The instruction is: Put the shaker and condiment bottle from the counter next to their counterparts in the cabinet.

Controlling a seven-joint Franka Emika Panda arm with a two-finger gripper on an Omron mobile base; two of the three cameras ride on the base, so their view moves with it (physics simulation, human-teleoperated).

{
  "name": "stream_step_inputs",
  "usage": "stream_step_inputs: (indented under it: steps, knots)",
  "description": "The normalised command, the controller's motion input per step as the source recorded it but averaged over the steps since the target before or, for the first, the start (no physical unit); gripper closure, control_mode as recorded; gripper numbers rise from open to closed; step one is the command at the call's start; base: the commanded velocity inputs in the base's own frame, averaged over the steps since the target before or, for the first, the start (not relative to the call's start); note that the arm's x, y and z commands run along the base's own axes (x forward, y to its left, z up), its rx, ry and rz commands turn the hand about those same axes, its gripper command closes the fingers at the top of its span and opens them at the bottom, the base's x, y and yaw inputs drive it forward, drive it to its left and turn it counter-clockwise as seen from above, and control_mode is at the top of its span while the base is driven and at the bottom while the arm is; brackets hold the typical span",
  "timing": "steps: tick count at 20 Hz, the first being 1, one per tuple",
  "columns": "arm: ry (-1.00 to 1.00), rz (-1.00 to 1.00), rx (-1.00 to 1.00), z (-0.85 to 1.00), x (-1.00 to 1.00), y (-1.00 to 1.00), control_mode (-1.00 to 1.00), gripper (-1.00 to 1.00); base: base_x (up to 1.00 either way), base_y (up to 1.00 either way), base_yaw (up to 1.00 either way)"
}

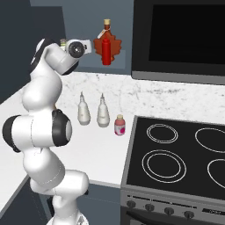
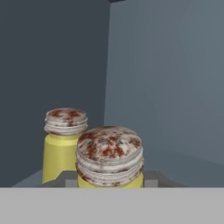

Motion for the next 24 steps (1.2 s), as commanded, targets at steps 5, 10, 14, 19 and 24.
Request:
stream_step_inputs:
  steps: [5, 10, 14, 19, 24]
  knots:
    - [-0.06, -0.01, 0.0, -0.21, 0.12, 0.02, -1.0, 1.0, 0.0, 0.0, 0.0]
    - [-0.04, -0.03, 0.0, -0.2, 0.12, 0.08, -1.0, 1.0, 0.0, 0.0, 0.0]
    - [0.0, -0.01, 0.0, -0.18, 0.09, 0.08, -1.0, 1.0, 0.0, 0.0, 0.0]
    - [0.0, -0.01, 0.0, -0.16, 0.09, 0.08, -1.0, -1.0, 0.0, 0.0, 0.0]
    - [0.0, 0.0, 0.0, -0.14, 0.07, 0.08, -1.0, -1.0, 0.0, 0.0, 0.0]
